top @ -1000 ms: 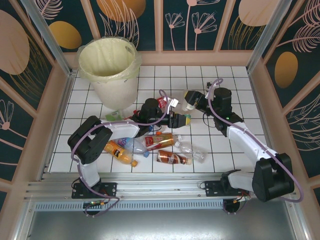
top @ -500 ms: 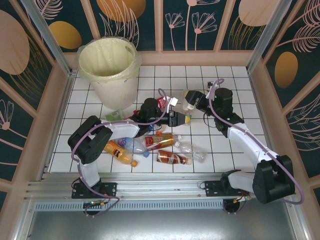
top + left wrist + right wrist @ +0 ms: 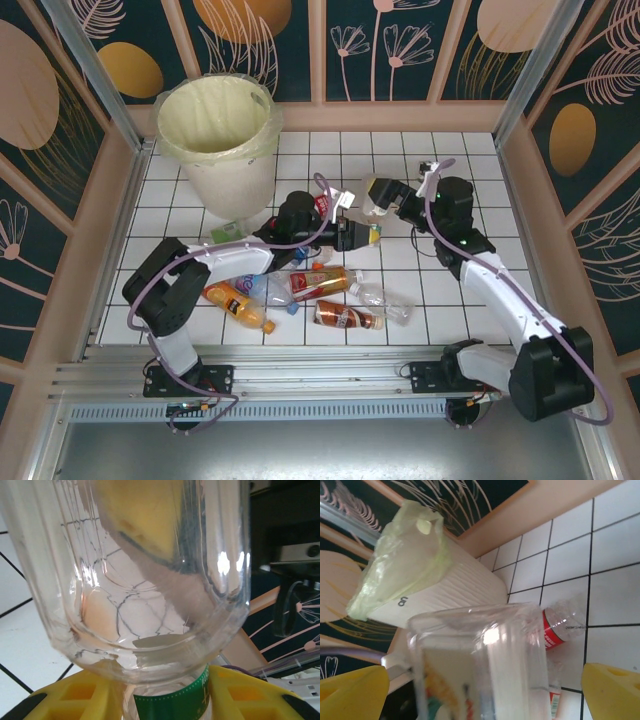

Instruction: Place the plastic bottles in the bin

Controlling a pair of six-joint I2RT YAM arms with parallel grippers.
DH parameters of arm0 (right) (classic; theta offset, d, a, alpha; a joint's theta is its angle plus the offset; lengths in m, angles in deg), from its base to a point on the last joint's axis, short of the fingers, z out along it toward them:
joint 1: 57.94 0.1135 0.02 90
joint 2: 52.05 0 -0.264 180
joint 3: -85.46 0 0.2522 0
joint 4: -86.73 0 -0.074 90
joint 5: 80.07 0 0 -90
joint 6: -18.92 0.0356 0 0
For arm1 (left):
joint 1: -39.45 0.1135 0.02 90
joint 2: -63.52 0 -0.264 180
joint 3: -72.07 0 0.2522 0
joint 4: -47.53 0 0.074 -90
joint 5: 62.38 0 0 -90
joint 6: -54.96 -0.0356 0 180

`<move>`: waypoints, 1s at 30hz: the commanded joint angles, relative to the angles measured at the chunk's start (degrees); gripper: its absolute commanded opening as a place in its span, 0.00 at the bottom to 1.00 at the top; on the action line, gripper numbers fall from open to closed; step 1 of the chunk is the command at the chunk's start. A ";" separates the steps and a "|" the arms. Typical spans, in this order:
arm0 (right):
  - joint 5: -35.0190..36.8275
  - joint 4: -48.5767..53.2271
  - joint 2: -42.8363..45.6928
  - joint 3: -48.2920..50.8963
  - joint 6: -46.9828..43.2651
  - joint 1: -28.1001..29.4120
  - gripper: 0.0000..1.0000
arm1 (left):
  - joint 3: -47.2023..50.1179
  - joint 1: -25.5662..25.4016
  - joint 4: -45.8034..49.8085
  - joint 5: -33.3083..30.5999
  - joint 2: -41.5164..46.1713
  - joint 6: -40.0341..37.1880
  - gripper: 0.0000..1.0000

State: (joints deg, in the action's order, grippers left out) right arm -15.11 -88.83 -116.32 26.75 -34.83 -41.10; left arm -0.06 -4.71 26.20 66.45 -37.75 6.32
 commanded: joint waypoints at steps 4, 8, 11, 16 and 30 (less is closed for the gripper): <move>-4.38 6.22 9.11 0.25 -11.00 -0.29 0.99 | -5.87 0.63 12.28 -2.90 2.72 -7.50 0.38; -7.12 10.99 15.19 0.92 -16.61 0.01 0.99 | -8.87 2.11 20.28 -5.07 5.78 -11.53 0.39; -8.44 13.56 18.65 0.92 -18.61 0.58 0.99 | -12.67 3.49 27.78 -6.88 7.06 -15.23 0.39; -8.80 13.40 21.88 1.83 -17.93 1.50 0.99 | -19.55 6.10 38.66 -11.59 9.54 -21.45 0.41; -6.27 5.78 20.15 5.00 -12.41 7.19 0.99 | -39.88 16.72 58.26 -25.87 9.51 -30.79 0.43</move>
State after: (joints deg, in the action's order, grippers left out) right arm -22.04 -77.99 -95.36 30.12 -49.70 -35.59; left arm -37.96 9.34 79.16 44.84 -29.27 -21.83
